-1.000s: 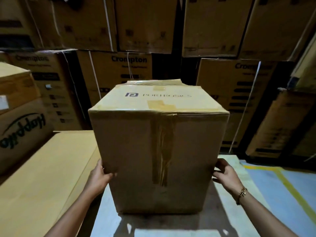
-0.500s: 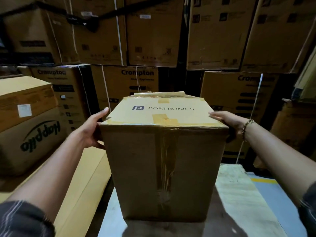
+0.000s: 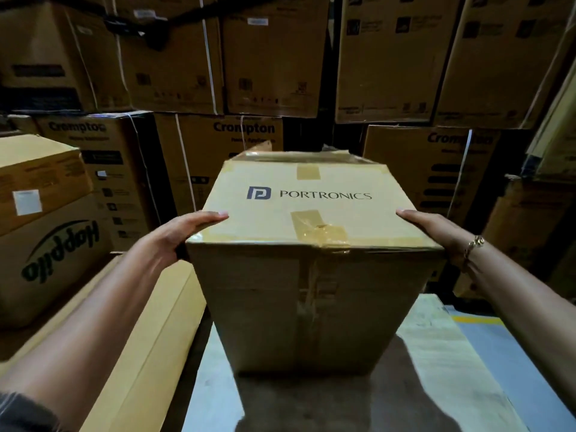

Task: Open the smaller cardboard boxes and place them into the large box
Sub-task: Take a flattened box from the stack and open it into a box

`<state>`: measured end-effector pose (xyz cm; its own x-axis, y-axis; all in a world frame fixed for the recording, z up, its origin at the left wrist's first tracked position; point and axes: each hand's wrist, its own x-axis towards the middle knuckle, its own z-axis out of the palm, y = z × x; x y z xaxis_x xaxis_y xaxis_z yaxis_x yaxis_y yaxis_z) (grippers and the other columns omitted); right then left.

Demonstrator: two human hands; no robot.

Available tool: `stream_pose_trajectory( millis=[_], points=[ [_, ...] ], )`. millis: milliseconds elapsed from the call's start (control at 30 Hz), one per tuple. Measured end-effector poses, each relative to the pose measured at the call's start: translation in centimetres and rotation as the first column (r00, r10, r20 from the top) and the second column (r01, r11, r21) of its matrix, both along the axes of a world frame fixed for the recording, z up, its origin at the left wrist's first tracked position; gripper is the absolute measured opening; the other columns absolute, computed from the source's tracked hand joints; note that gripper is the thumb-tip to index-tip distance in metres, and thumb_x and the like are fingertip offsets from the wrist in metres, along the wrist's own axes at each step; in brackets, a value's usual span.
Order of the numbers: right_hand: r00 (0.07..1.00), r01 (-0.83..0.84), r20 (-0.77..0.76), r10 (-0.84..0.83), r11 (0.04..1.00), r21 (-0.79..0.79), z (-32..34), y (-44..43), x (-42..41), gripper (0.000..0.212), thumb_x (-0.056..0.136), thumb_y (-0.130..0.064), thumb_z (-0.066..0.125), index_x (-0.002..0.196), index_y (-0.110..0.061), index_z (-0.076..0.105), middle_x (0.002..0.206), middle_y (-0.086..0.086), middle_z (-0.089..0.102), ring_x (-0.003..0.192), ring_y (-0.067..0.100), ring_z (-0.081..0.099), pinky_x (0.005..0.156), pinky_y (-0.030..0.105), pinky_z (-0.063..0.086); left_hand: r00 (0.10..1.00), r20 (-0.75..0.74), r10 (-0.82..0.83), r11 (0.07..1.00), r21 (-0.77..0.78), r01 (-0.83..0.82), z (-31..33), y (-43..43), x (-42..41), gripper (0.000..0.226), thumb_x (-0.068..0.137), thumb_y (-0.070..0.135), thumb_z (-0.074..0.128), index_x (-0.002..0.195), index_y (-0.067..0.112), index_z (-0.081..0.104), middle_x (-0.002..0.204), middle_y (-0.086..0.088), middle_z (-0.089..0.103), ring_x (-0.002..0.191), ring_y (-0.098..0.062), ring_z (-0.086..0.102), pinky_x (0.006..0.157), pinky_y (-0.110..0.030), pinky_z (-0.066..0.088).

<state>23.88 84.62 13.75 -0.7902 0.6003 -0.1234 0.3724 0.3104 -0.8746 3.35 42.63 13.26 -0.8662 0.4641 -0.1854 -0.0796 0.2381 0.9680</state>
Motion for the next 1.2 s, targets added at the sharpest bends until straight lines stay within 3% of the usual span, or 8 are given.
stream_pose_trajectory(
  millis=[133, 300, 400, 500, 667, 900, 1000, 1200],
  points=[
    [0.972, -0.045, -0.235, 0.023, 0.995, -0.088, -5.2, -2.1, 3.0, 0.044, 0.083, -0.043, 0.074, 0.117, -0.017, 0.065, 0.116, 0.007, 0.071, 0.088, 0.018, 0.070, 0.069, 0.029, 0.058, 0.999, -0.026, -0.027, 0.982, 0.184, 0.031, -6.3, -1.5, 3.1, 0.096, 0.044, 0.041, 0.097, 0.132, 0.028, 0.059, 0.121, -0.007, 0.073, 0.109, -0.028, 0.070, 0.084, -0.036, 0.059],
    [0.983, -0.084, -0.174, 0.055, 0.983, -0.163, -15.5, -4.2, 8.1, 0.068, 0.067, -0.039, 0.089, 0.128, -0.027, 0.060, 0.118, -0.004, 0.072, 0.103, 0.011, 0.071, 0.076, 0.028, 0.059, 0.999, 0.023, 0.025, 0.992, 0.120, -0.028, -17.3, -4.5, 7.5, 0.093, 0.068, 0.006, 0.084, 0.144, 0.042, 0.045, 0.127, 0.005, 0.067, 0.116, -0.020, 0.062, 0.101, -0.048, 0.048],
    [0.989, -0.098, -0.131, 0.073, 0.976, -0.196, -20.2, -5.1, 11.0, 0.054, 0.081, -0.006, 0.076, 0.129, -0.023, 0.060, 0.117, -0.004, 0.074, 0.109, 0.014, 0.069, 0.082, 0.027, 0.058, 0.965, 0.227, 0.132, 0.950, 0.250, -0.189, -20.4, -4.8, 10.3, 0.047, 0.087, -0.004, 0.042, 0.122, 0.022, 0.058, 0.079, 0.004, 0.068, 0.069, -0.014, 0.059, 0.067, -0.036, 0.043],
    [0.998, -0.065, -0.034, 0.057, 0.958, -0.281, -23.0, -5.5, 13.4, 0.041, 0.086, 0.010, 0.067, 0.122, -0.010, 0.064, 0.103, -0.002, 0.076, 0.089, 0.007, 0.073, 0.068, 0.018, 0.056, 0.904, 0.373, 0.208, 0.889, 0.313, -0.333, -21.4, -5.3, 12.1, 0.026, 0.089, 0.014, 0.036, 0.091, 0.016, 0.061, 0.070, -0.005, 0.043, 0.056, -0.016, 0.041, 0.053, -0.031, 0.033],
    [0.996, 0.033, 0.088, 0.002, 0.917, -0.399, -26.0, -5.4, 15.2, 0.046, 0.087, 0.021, 0.051, 0.115, -0.010, 0.068, 0.118, 0.005, 0.072, 0.088, 0.016, 0.073, 0.080, 0.031, 0.060, 0.877, 0.382, 0.290, 0.939, 0.063, -0.338, -22.8, -5.9, 12.5, 0.072, 0.096, 0.069, 0.033, 0.100, 0.010, 0.075, 0.086, -0.018, 0.074, 0.080, -0.034, 0.064, 0.074, -0.040, 0.044],
    [0.977, 0.191, 0.051, -0.207, 0.741, -0.644, -25.7, -5.3, 15.0, 0.029, 0.096, -0.006, 0.040, 0.097, -0.005, 0.069, 0.084, 0.015, 0.072, 0.078, 0.029, 0.060, 0.074, 0.041, 0.050, 0.916, 0.364, 0.171, 0.961, 0.143, -0.236, -21.0, -4.9, 13.3, 0.031, 0.101, 0.049, 0.044, 0.129, 0.036, 0.052, 0.126, 0.014, 0.061, 0.114, -0.011, 0.055, 0.095, -0.034, 0.038],
    [0.981, 0.152, 0.021, -0.190, 0.709, -0.688, -25.2, -4.6, 13.7, 0.033, 0.080, -0.025, 0.057, 0.105, -0.004, 0.063, 0.090, 0.011, 0.063, 0.073, 0.028, 0.055, 0.062, 0.035, 0.040, 0.948, 0.312, 0.061, 0.981, 0.157, -0.115, -21.3, -4.7, 12.7, 0.045, 0.098, 0.044, 0.055, 0.140, 0.030, 0.047, 0.138, 0.018, 0.050, 0.116, 0.002, 0.054, 0.104, -0.025, 0.023],
    [0.997, -0.006, 0.055, 0.051, 0.782, -0.623, -23.1, -5.6, 10.4, 0.031, 0.092, -0.032, 0.067, 0.118, -0.014, 0.065, 0.102, 0.007, 0.077, 0.086, 0.026, 0.075, 0.061, 0.026, 0.059, 0.967, 0.254, 0.033, 0.993, 0.101, -0.061, -23.2, -3.9, 11.7, 0.071, 0.081, 0.041, 0.081, 0.141, 0.014, 0.054, 0.118, 0.012, 0.069, 0.100, 0.007, 0.064, 0.085, -0.014, 0.042]
  ],
)
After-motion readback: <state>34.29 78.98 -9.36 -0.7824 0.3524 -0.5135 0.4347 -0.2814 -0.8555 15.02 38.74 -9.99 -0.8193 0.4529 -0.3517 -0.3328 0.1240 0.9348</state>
